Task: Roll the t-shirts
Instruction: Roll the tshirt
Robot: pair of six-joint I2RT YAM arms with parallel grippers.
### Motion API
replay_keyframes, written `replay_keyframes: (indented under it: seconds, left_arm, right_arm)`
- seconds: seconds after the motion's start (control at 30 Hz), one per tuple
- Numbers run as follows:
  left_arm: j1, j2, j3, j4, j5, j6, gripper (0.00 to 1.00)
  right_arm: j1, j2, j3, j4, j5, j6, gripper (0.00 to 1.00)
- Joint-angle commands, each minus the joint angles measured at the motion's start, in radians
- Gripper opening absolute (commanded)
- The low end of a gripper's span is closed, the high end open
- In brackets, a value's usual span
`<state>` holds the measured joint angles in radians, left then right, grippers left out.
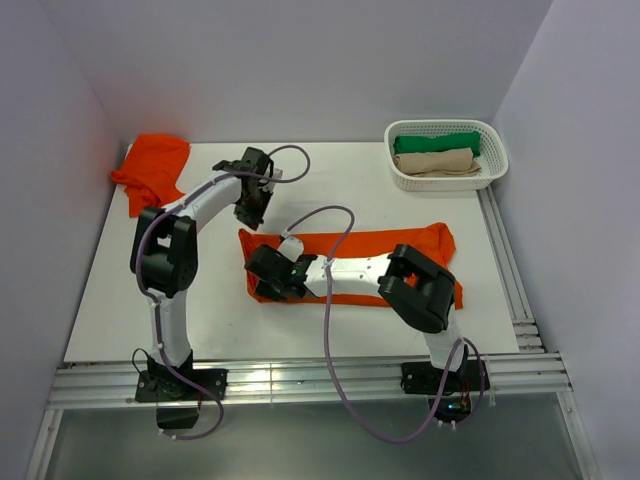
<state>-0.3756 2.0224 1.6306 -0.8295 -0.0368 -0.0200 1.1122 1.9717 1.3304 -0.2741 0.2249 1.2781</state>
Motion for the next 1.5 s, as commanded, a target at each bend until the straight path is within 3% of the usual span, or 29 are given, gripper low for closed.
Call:
replay_keyframes:
  seconds: [0.0, 0.23, 0.4, 0.57, 0.83, 1.1, 1.27, 1.47]
  left_arm:
    - [-0.026, 0.028, 0.054, -0.023, -0.028, -0.015, 0.17]
    - [-0.062, 0.035, 0.067, -0.017, -0.032, -0.018, 0.18]
    - [-0.060, -0.020, 0.110, -0.025, -0.008, -0.003, 0.39]
    - [-0.055, -0.057, 0.228, -0.083, 0.018, 0.006, 0.47]
    - [0.093, -0.114, 0.227, -0.171, 0.167, 0.051, 0.45]
    - [0.256, -0.126, 0.056, -0.155, 0.276, 0.117, 0.27]
    - [0.264, -0.081, -0.014, -0.140, 0.336, 0.140, 0.17]
    - [0.257, -0.016, -0.063, -0.100, 0.360, 0.126, 0.16]
  right_arm:
    - [-0.005, -0.076, -0.034, 0.024, 0.042, 0.032, 0.00]
    - [-0.009, -0.088, -0.097, 0.052, 0.042, 0.059, 0.00]
    - [-0.012, -0.071, -0.088, 0.047, 0.039, 0.063, 0.00]
    - [-0.015, -0.070, -0.109, 0.065, 0.037, 0.082, 0.00]
    - [-0.028, -0.065, -0.151, 0.099, 0.028, 0.113, 0.00]
    - [-0.032, -0.060, -0.172, 0.118, 0.024, 0.138, 0.00]
    - [-0.034, -0.050, -0.157, 0.105, 0.021, 0.135, 0.00]
    - [-0.034, -0.050, -0.151, 0.096, 0.025, 0.138, 0.00]
